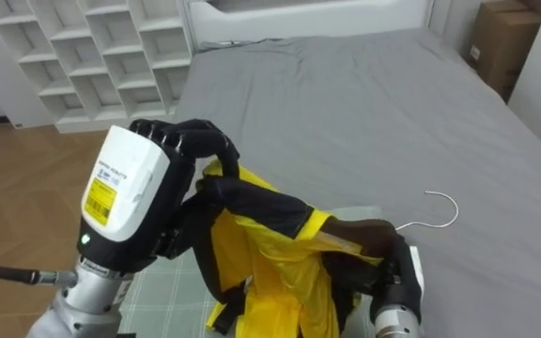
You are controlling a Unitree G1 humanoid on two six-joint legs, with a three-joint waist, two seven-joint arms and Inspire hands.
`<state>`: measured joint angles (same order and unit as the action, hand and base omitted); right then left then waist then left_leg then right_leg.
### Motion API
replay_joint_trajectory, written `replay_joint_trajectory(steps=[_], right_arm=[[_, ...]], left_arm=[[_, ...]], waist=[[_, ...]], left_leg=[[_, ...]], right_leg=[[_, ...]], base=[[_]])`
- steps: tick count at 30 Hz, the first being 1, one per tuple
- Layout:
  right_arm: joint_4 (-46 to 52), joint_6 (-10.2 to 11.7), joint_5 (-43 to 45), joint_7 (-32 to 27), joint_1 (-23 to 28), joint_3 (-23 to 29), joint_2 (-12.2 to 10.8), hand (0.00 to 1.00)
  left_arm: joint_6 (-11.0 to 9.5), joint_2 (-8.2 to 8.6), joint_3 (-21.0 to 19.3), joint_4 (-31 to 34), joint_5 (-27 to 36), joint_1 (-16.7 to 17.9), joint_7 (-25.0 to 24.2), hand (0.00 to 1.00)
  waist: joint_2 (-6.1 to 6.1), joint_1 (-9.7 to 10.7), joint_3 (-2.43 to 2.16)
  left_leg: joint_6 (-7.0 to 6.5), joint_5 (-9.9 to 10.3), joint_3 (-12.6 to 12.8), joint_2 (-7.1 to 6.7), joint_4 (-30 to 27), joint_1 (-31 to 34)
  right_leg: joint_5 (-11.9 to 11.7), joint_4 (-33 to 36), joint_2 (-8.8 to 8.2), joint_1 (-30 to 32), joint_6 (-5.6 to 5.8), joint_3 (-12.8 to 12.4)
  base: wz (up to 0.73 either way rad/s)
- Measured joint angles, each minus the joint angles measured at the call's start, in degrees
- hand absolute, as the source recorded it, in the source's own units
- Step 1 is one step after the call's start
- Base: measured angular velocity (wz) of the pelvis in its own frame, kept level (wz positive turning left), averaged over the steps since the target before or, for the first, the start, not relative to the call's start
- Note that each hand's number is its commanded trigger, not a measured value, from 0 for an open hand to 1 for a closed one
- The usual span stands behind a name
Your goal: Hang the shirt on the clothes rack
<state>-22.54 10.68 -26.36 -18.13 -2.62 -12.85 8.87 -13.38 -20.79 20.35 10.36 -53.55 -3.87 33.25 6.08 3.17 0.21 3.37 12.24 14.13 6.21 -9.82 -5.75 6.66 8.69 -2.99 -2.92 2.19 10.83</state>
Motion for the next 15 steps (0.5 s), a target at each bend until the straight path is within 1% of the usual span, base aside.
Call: replay_joint_trajectory(steps=[3, 6, 9, 11, 13, 14, 15], right_arm=[[-1.4, 0.0, 0.0, 0.0, 0.4, 0.4, 0.0, 1.00], [-1.4, 0.0, 0.0, 0.1, 1.5, 0.6, 0.0, 1.00], [-1.4, 0.0, 0.1, 0.9, 2.1, 0.6, 0.4, 1.00], [-1.4, 0.0, 0.6, 1.8, 2.3, 0.6, 1.0, 1.00], [-1.5, 0.0, 2.6, 2.1, 2.3, 0.7, 2.0, 1.00], [-1.6, 0.0, 3.1, 2.1, 2.3, 0.7, 2.2, 1.00], [-2.0, 0.0, 5.1, 2.1, 2.3, 1.1, 2.4, 1.00]], left_arm=[[-0.5, 0.09, 0.0, -1.2, 0.0, 0.0, 0.0, 1.00], [-1.1, 0.23, -0.1, -2.6, 0.1, 0.0, -0.1, 1.00], [-1.1, 0.25, -0.2, -2.8, 0.1, 1.1, -0.2, 1.00], [-1.1, 0.24, -0.2, -2.9, 0.1, 1.8, -0.2, 1.00], [-1.0, 0.21, -0.3, -3.7, 0.1, 2.0, -0.1, 1.00], [-1.0, 0.16, -0.3, -3.9, 0.1, 2.0, -0.1, 0.99], [-1.1, -0.07, -0.4, -4.2, 0.1, 2.4, -0.2, 0.80]], waist=[[-0.02, 0.0, 0.01], [-0.24, 0.0, 0.13], [-0.58, 0.3, 0.18], [-1.12, 0.2, 0.24], [-2.16, 0.3, 0.40], [-2.44, 0.4, 0.38], [-3.12, 0.4, 0.29]], left_leg=[[0.00, 0.0, 0.0, 0.00, 0.0, -0.1], [0.00, 0.0, 0.1, -0.01, 0.1, 0.0], [0.00, 0.0, 0.2, -0.04, 0.1, 0.0], [0.00, 0.0, 0.6, -0.03, 0.1, -0.1], [0.00, 0.0, 0.8, -0.01, 0.1, -0.3], [0.00, 0.0, 0.8, -0.01, 0.1, -0.4], [0.00, 0.0, 0.9, -0.01, 0.1, -0.4]], right_leg=[[0.0, 0.0, 0.00, 0.0, 0.00, 0.0], [0.0, 0.0, 0.02, 0.0, 0.00, 0.0], [0.0, -0.1, 0.03, 0.1, 0.03, -0.5], [0.0, -0.1, 0.10, 0.2, 0.06, -1.0], [0.0, -0.1, 0.15, 0.1, 0.06, -1.2], [0.0, -0.1, 0.15, 0.1, 0.06, -1.2], [0.0, -0.1, 0.16, 0.1, 0.06, -1.2]], base=[[0.00], [0.00], [-0.02], [-0.09], [-0.07], [0.00], [-0.04]])
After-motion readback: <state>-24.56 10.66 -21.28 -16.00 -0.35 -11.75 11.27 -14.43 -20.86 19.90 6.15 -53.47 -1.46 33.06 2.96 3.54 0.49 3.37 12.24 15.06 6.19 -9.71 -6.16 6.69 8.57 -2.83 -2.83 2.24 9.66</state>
